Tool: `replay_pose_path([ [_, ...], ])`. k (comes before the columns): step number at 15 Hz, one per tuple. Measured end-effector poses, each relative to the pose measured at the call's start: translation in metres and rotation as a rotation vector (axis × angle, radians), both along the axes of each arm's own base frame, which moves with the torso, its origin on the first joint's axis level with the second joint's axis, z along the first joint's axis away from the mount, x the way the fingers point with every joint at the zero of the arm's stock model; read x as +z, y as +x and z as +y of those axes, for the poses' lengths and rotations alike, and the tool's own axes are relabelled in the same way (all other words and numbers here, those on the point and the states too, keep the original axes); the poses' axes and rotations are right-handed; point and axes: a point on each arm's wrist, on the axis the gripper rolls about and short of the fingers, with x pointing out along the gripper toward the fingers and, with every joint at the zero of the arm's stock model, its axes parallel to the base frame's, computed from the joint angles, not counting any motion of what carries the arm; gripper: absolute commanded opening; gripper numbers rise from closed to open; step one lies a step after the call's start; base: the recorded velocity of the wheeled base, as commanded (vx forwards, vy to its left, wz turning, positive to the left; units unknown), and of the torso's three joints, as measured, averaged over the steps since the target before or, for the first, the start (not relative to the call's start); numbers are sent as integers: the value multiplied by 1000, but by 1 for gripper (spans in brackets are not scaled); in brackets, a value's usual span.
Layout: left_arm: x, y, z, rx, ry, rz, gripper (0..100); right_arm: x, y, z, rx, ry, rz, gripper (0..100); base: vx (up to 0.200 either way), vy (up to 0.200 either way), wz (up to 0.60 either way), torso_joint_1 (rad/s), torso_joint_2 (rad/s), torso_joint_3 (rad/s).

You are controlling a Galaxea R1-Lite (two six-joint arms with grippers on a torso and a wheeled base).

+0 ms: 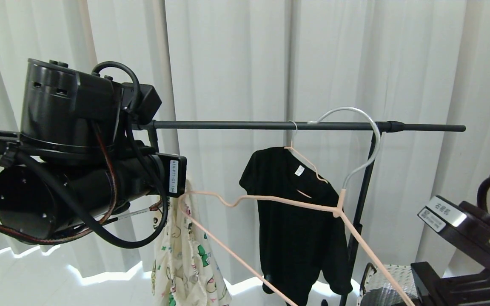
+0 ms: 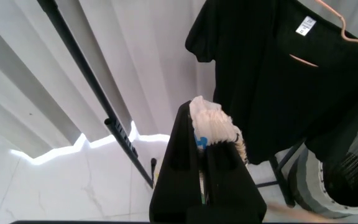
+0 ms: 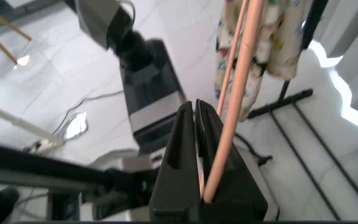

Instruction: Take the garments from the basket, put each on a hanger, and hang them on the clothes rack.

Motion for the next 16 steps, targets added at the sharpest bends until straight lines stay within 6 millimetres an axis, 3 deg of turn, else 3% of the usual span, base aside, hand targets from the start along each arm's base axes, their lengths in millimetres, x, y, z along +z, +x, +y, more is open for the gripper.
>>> replay_pose_path([
  [11, 1, -1, -3, 0, 0, -5, 0, -26, 38, 53, -150, 19, -83, 0, 0, 0, 0, 0, 0, 0],
  [16, 2, -13, -18, -46, -69, 5, 0, -36, 47, 78, -145, 0, -80, 0, 0, 0, 0, 0, 0, 0],
])
